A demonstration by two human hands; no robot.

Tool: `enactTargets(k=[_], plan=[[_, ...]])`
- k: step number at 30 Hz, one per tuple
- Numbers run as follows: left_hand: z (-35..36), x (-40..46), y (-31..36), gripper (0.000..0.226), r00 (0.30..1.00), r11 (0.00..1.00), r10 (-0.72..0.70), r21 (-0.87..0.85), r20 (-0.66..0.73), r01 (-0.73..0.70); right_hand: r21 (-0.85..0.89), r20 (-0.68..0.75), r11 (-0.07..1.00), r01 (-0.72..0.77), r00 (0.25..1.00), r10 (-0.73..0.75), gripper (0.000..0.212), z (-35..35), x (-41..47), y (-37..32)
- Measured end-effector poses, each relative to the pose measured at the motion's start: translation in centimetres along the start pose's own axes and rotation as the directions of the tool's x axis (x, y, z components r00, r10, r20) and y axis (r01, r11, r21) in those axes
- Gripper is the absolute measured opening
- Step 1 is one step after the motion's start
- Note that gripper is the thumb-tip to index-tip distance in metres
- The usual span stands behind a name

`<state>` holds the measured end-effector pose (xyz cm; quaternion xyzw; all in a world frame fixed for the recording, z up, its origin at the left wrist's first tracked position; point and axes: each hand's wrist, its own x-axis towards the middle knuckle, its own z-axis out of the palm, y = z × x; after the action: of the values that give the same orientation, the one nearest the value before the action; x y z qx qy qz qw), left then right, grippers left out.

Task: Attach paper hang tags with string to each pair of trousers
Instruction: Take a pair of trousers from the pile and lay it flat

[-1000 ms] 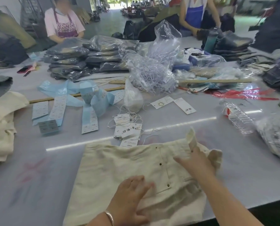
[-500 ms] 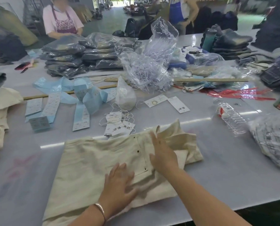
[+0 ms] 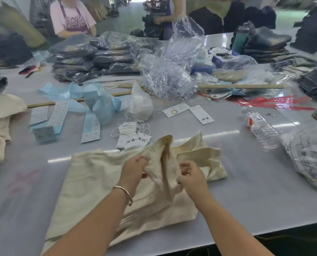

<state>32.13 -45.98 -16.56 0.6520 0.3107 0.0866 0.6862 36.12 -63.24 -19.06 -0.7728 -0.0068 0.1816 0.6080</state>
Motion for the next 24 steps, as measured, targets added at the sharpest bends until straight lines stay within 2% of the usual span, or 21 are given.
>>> enactTargets(k=[3,6,9,12,13,15,17,18,20,21,22,23,24], plan=[[-1.9,2.0,0.9,0.028,0.987,0.995,-0.048,-0.092,-0.156,0.034,-0.052,-0.072,0.992,-0.119,0.991,0.115,0.029,-2.3,1.6,1.2],[-3.5,3.3,1.5,0.034,0.973,0.998,0.063,0.019,-0.223,-0.06,-0.181,-0.083,0.971,-0.156,0.986,0.143,0.028,-3.4,2.6,2.0],[-3.8,4.0,1.8,0.032,0.968,0.994,0.097,0.065,-0.23,-0.084,-0.375,-0.086,0.926,-0.031,0.996,-0.002,0.03,-3.0,3.3,1.4],[-3.3,4.4,1.8,0.021,0.992,0.985,0.049,0.172,-0.119,-0.028,-0.442,-0.027,0.886,0.137,0.986,-0.166,0.029,-1.9,4.5,-0.1],[-3.1,4.3,1.9,0.017,0.993,0.975,0.062,0.217,-0.102,-0.039,-0.457,0.001,0.875,0.161,0.984,-0.181,0.021,-1.6,5.0,-0.6],[-2.7,4.1,1.9,0.019,0.976,0.931,0.182,0.339,-0.119,-0.132,-0.41,0.047,0.907,0.101,0.995,-0.09,0.004,-1.3,6.1,-1.6],[-2.4,3.6,2.1,0.018,0.929,0.808,0.347,0.544,-0.13,-0.226,-0.168,0.112,0.983,-0.071,0.99,0.09,0.012,-1.6,6.7,-2.3],[-2.2,3.3,2.2,0.022,0.875,0.696,0.476,0.643,-0.082,-0.319,-0.023,0.157,0.989,-0.147,0.976,0.149,0.012,-1.9,6.8,-2.5],[-1.2,2.1,2.2,0.029,0.684,0.388,0.714,0.728,0.151,-0.565,0.158,0.235,0.965,-0.207,0.958,0.167,0.009,-2.2,6.5,-3.0],[-0.6,1.5,2.2,0.032,0.594,0.265,0.758,0.703,0.271,-0.659,0.208,0.263,0.955,-0.211,0.952,0.153,0.009,-2.0,6.3,-3.1],[0.1,0.9,2.2,0.033,0.55,0.204,0.745,0.656,0.378,-0.727,0.228,0.281,0.953,-0.199,0.951,0.131,0.011,-1.9,6.1,-3.1],[0.9,0.6,2.0,0.034,0.562,0.198,0.681,0.621,0.47,-0.759,0.225,0.285,0.957,-0.183,0.952,0.115,0.017,-1.6,5.8,-3.1],[1.7,0.2,1.8,0.035,0.621,0.224,0.579,0.629,0.529,-0.744,0.206,0.282,0.963,-0.172,0.953,0.11,0.026,-1.3,5.5,-3.0]])
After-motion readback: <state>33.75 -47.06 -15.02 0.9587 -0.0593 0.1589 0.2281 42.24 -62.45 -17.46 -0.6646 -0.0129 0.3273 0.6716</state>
